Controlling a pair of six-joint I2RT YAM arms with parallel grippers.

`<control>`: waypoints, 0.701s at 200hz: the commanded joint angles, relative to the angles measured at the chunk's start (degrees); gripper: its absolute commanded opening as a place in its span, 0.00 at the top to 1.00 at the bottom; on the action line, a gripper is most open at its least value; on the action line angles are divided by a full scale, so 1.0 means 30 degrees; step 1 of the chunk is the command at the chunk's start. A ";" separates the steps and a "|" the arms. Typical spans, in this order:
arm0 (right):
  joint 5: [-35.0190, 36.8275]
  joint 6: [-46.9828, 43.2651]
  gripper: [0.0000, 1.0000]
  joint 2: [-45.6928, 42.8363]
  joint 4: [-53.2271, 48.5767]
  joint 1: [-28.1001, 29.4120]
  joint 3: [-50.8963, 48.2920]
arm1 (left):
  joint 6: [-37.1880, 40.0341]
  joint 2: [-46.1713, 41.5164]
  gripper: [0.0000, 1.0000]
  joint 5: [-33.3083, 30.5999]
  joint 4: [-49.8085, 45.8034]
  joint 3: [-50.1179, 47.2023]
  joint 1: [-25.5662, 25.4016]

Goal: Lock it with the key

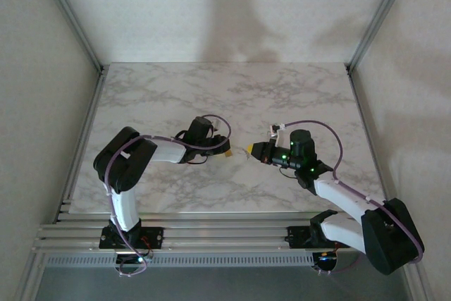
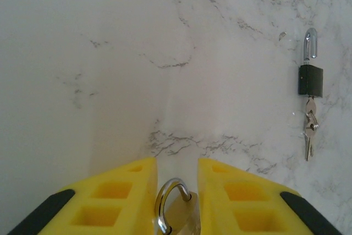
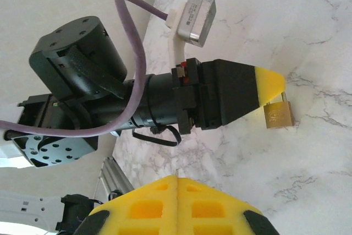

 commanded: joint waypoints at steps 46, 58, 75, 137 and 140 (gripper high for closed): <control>-0.0178 -0.0029 1.00 0.0561 0.0646 -0.0120 0.0104 | 0.0723 -0.1488 0.69 -0.2083 -0.2142 -0.0077 0.0678; -0.0175 -0.0108 1.00 0.0658 0.0473 -0.0106 0.0119 | 0.0745 -0.2055 0.65 -0.2266 -0.2057 -0.0248 0.0678; 0.0075 -0.0311 1.00 0.0825 -0.0046 -0.0097 0.0127 | 0.0901 -0.3224 0.56 -0.2400 -0.1726 -0.0673 0.0679; 0.1046 -0.1053 1.00 0.2308 -0.1271 0.0252 0.1488 | 0.2170 -0.9757 0.16 -0.5072 0.0931 -0.4122 -0.0219; 0.1108 -0.1079 1.00 0.2380 -0.1293 0.0318 0.1528 | 0.2216 -1.0063 0.15 -0.5286 0.1051 -0.4302 -0.0310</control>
